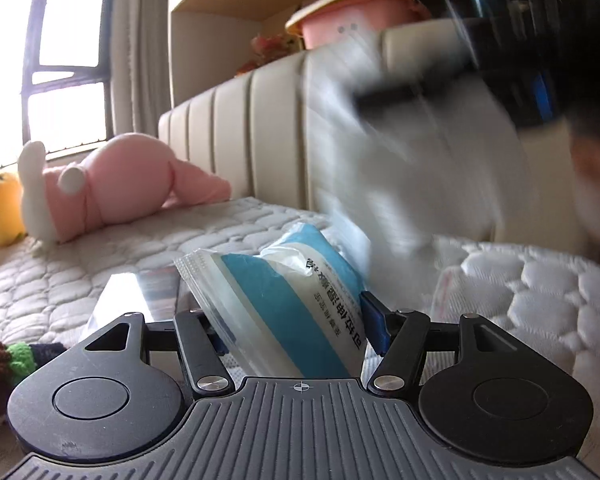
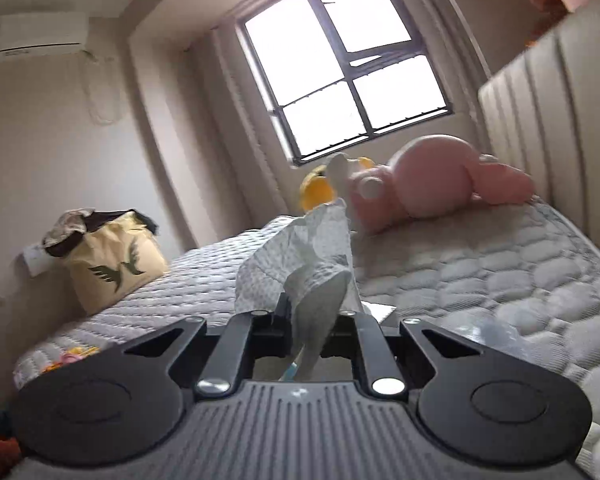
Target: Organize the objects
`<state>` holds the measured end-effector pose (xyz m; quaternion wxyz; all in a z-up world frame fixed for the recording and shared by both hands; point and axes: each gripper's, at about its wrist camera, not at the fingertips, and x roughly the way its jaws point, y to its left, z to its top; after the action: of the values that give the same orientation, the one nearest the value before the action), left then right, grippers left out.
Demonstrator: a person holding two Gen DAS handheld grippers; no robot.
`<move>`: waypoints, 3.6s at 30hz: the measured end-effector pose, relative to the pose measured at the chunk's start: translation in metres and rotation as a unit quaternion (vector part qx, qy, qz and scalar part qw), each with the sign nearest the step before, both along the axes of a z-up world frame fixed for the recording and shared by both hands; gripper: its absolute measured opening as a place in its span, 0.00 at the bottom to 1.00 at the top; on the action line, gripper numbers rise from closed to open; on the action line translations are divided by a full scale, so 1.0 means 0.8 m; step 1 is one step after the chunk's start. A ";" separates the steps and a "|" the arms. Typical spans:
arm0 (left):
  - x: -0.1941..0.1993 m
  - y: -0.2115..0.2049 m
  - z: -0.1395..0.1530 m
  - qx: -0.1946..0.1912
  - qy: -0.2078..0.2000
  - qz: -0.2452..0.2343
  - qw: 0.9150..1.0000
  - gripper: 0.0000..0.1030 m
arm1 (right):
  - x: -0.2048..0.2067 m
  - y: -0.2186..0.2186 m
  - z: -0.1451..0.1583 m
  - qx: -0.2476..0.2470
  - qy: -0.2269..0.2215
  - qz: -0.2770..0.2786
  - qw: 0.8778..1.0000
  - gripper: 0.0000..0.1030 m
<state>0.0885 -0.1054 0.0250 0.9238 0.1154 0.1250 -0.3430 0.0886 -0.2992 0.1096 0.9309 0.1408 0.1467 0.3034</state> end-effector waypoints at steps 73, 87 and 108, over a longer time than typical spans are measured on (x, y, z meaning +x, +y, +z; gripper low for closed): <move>0.080 0.068 -0.040 -0.232 0.343 0.022 0.910 0.66 | -0.043 -0.079 -0.140 0.003 0.154 -0.103 0.983 0.04; -0.025 -0.076 -0.023 0.071 0.016 -0.049 0.996 0.66 | -0.062 -0.121 -0.071 0.044 0.075 -0.124 0.989 0.04; -0.021 -0.048 -0.012 0.025 0.086 -0.021 0.996 0.78 | -0.033 -0.109 -0.093 -0.105 0.144 -0.170 0.969 0.07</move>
<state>0.0719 -0.1437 0.0152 0.8992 0.1109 0.2101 -0.3675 0.0619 -0.3861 0.0348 0.9476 0.1072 0.2837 0.1005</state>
